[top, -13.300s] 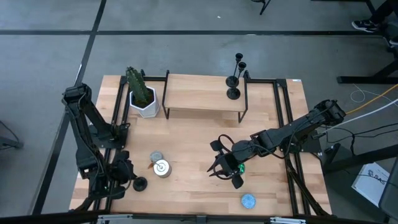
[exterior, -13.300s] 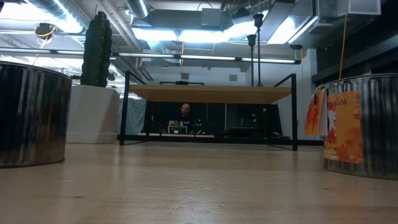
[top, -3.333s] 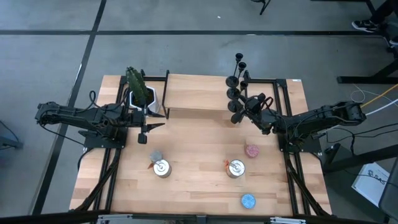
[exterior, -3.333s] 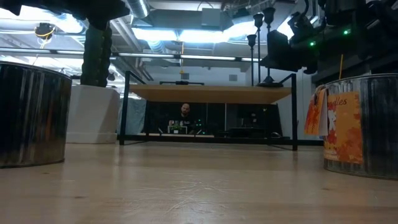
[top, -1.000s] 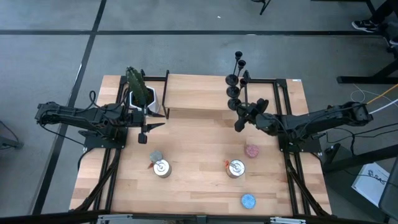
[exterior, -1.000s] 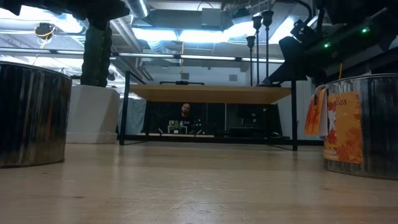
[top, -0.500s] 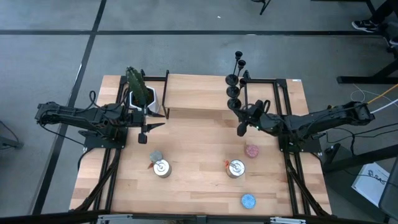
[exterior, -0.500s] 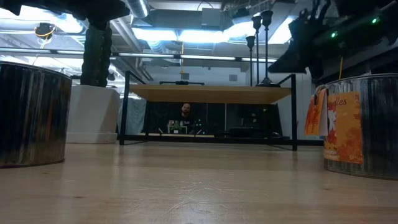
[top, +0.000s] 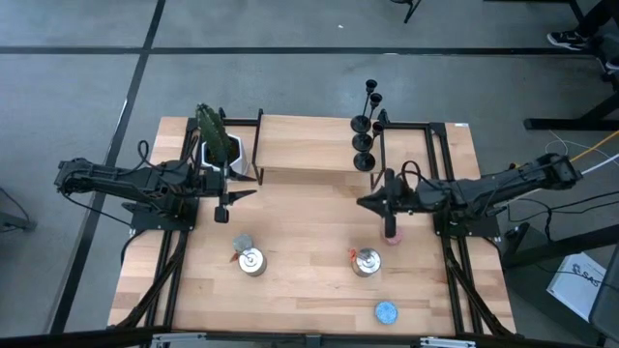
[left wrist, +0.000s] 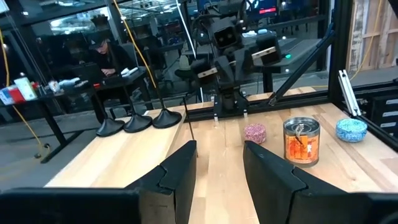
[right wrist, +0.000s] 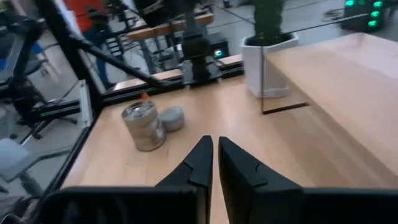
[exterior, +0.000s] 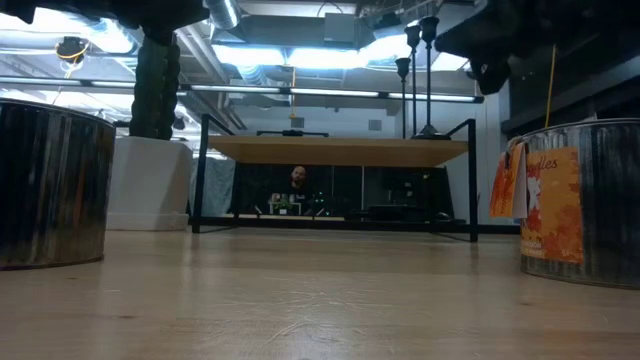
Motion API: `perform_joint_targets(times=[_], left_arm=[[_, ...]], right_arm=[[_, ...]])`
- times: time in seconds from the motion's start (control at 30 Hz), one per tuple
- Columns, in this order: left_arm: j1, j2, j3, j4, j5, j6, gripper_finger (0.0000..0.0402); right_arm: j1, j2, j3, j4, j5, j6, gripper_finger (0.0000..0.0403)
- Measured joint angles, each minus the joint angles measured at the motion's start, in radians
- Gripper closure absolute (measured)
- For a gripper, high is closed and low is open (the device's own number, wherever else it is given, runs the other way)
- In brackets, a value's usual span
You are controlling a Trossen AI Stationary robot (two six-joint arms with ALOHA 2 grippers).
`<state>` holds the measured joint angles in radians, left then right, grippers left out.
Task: Pick & Place candle stick holders
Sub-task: Put the pink scented candle on the shelf
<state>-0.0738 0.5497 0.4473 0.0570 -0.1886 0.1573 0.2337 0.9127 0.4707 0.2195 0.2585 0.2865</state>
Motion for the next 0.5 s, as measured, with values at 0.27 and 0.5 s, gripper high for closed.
perform_joint_targets(times=[0.27,0.5], left_arm=[[0.0,0.03,0.0,0.001,0.0,-0.016,0.0274],[0.0,0.073,0.0,0.034,0.0,-0.016,0.0274]], right_arm=[[0.006,0.011,0.0,-0.009,-0.001,-0.017,0.0374],[0.006,0.011,0.0,-0.04,-0.104,0.082,0.0346]])
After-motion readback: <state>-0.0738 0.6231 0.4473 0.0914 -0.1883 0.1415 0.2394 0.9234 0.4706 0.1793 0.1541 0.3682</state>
